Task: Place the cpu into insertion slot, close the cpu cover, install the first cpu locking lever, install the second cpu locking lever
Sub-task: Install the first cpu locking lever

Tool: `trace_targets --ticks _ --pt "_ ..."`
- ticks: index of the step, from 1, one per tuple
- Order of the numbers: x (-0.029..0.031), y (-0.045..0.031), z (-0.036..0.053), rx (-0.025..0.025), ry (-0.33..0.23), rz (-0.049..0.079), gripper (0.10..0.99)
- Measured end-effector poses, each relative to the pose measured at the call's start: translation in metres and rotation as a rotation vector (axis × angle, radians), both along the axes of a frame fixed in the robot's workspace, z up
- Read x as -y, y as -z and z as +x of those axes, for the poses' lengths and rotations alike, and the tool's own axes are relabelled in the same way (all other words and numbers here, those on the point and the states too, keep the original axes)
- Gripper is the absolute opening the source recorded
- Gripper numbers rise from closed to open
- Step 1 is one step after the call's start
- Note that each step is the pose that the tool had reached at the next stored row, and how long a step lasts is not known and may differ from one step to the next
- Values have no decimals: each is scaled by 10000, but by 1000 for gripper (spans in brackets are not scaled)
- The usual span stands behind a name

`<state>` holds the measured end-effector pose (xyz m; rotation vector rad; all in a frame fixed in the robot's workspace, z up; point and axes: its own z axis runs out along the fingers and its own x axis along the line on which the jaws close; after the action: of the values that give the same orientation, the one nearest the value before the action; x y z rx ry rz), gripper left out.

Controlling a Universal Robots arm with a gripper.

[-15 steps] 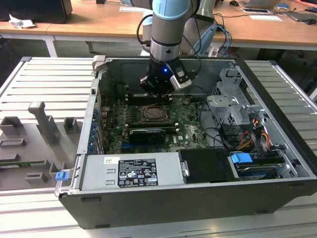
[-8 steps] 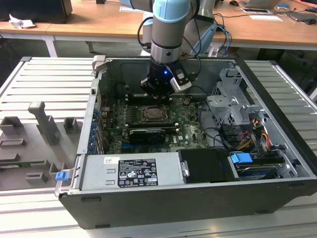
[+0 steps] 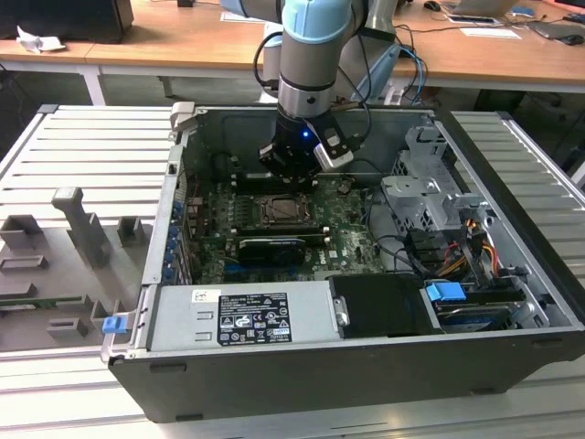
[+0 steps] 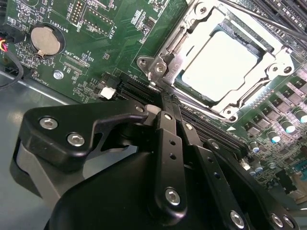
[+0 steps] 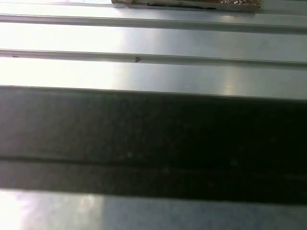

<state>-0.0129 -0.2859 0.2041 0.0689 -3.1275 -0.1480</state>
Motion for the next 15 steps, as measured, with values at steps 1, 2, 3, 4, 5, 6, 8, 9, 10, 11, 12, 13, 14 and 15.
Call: trace_targets --ticks 1,2,3,4,5,6,8,9,10,11,12,13,14,15 --pt "0 -2 0 1 0 0 106" --pt "0 -4 0 0 0 0 106" --pt "0 -6 0 -1 0 0 106" --pt "0 -8 0 -2 -1 0 106" --pt "0 -11 0 -3 0 -1 106" --pt "0 -13 1 -1 0 1 106" --pt "0 -5 4 -3 -2 -71 106" --pt "1 5 5 -3 -1 -115 106" --pt "1 14 6 -2 0 -128 106" --pt "0 21 8 -2 0 -130 106" --pt "0 20 8 -2 1 -130 106" --pt "1 13 8 -2 0 -131 106" --pt "0 -1 9 0 0 -130 106" --pt "0 -22 8 -2 0 -130 106"
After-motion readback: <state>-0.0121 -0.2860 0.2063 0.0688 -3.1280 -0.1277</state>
